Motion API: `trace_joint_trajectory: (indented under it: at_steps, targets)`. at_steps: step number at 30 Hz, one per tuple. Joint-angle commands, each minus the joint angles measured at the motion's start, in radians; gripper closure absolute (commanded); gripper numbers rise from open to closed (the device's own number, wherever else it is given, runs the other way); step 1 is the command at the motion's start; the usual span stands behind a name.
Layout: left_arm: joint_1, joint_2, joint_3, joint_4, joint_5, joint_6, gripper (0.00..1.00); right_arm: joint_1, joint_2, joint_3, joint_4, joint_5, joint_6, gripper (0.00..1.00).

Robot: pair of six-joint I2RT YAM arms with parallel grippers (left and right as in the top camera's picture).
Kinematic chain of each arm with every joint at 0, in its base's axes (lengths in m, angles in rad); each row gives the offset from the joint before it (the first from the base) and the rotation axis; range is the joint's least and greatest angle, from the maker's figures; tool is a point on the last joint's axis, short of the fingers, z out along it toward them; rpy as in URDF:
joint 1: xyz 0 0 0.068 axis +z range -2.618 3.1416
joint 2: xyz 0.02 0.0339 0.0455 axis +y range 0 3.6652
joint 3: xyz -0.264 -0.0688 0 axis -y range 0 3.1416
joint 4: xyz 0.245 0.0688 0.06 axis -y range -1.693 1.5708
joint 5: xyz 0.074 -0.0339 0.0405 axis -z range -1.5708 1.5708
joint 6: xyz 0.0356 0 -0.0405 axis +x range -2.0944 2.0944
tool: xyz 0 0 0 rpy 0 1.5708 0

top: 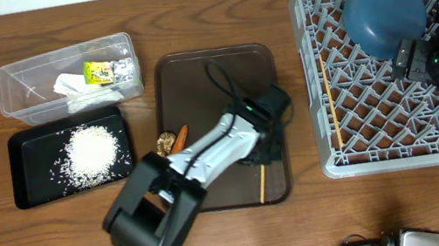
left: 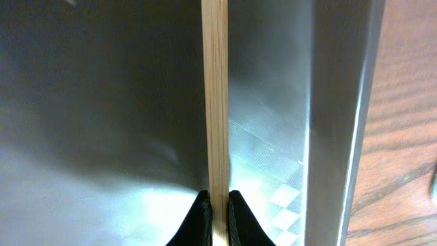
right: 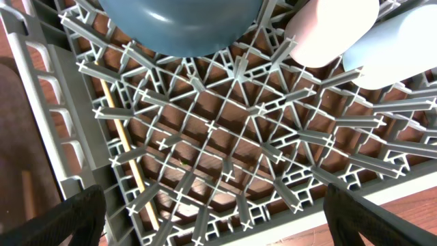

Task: Sort waste into correct bins and load items into the dishwasher rack
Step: 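Grasp the second chopstick on the brown tray with the left gripper, then carry the second chopstick into the rack and release it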

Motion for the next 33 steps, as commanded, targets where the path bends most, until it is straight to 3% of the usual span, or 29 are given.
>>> trace_joint_trajectory:
  at_steps: [1, 5, 10, 16, 23, 33]
  targets:
    - [0.037, -0.11, 0.029, 0.01, -0.026, 0.021, 0.94, -0.004, 0.008, 0.002, -0.003, 0.01, -0.011, 0.05]
    - [0.045, -0.197, 0.029, 0.119, 0.02, 0.021, 0.94, -0.004, 0.008, 0.002, -0.003, 0.01, -0.011, 0.05]
    - [0.029, -0.225, 0.029, 0.358, 0.181, -0.033, 0.93, -0.004, 0.008, 0.002, -0.004, 0.01, -0.011, 0.05]
    - [-0.005, -0.206, 0.029, 0.565, 0.199, -0.104, 0.93, -0.004, 0.008, 0.002, -0.004, 0.01, -0.011, 0.05]
    - [-0.031, -0.159, 0.028, 0.639, 0.135, -0.173, 0.93, -0.004, 0.008, 0.002, -0.004, 0.01, -0.011, 0.05]
    - [-0.08, -0.075, 0.028, 0.752, 0.134, -0.175, 0.93, -0.004, 0.008, 0.002, -0.004, 0.01, -0.011, 0.05]
